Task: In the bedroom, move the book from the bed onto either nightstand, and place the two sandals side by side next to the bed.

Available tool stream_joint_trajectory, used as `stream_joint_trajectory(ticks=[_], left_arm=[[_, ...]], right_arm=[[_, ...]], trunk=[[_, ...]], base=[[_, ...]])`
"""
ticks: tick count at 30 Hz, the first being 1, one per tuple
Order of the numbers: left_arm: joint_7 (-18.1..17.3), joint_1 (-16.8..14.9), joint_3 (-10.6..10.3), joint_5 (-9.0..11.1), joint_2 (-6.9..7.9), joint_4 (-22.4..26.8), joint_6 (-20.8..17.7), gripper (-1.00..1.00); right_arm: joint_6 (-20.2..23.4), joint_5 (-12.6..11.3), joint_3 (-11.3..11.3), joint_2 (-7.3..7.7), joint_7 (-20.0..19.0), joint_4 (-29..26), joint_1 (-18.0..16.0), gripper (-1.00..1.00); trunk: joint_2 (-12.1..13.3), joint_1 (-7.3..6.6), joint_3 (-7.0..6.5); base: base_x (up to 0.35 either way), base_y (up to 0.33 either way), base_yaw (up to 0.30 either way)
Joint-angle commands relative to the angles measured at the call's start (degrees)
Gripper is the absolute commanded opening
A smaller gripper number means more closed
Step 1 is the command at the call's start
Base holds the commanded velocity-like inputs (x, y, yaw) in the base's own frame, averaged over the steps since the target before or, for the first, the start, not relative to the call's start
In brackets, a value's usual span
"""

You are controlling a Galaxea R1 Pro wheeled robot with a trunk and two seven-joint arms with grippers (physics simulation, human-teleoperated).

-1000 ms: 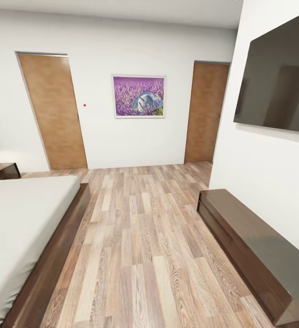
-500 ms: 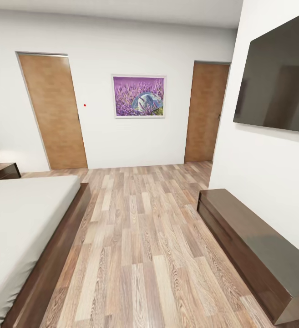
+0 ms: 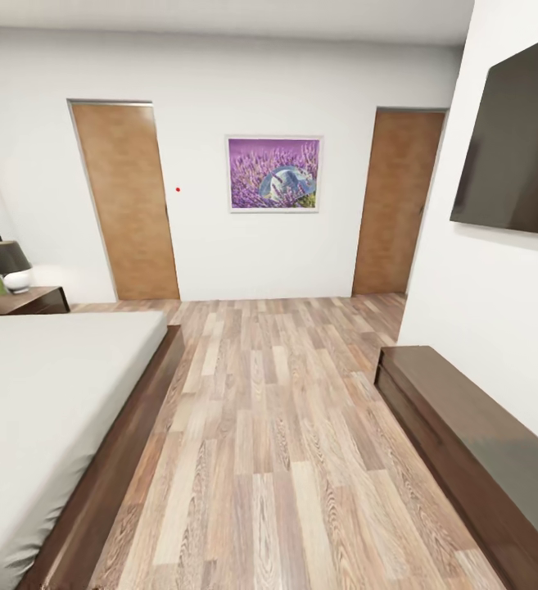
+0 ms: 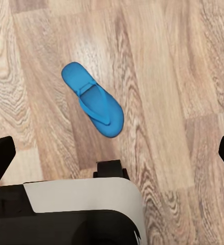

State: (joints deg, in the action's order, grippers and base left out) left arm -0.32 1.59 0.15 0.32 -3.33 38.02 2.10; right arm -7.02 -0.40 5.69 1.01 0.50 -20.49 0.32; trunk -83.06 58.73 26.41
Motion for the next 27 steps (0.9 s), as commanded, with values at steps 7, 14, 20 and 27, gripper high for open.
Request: stream_joint_trajectory(ticks=[7, 14, 20, 27], left_arm=[[-0.03, 0.00, 0.02, 0.03, -0.01, 0.03, 0.10, 1.00], [-0.03, 0.02, 0.02, 0.00, -0.01, 0.03, 0.10, 1.00], [-0.05, 0.00, 0.09, 0.01, 0.04, 0.03, 0.02, 1.00], [-0.06, 0.00, 0.17, 0.03, 0.00, 0.23, -0.23, 1.00]], right_arm=[[-0.10, -0.04, 0.11, -0.01, 0.09, -0.08, 0.03, 1.00], [-0.11, -0.03, 0.11, 0.04, 0.04, -0.08, 0.03, 1.00], [-0.12, 0.39, 0.11, 0.05, 0.03, -0.02, 0.03, 1.00], [1.69, 0.50, 0.09, 0.19, 0.09, -4.04, -0.05, 1.00]], trunk=[[-0.02, 0.00, 0.04], [-0.02, 0.00, 0.04], [-0.02, 0.00, 0.04], [-0.02, 0.00, 0.04]], base=[[0.000, 0.000, 0.156], [0.000, 0.000, 0.019], [0.000, 0.000, 0.001], [0.000, 0.000, 0.000]])
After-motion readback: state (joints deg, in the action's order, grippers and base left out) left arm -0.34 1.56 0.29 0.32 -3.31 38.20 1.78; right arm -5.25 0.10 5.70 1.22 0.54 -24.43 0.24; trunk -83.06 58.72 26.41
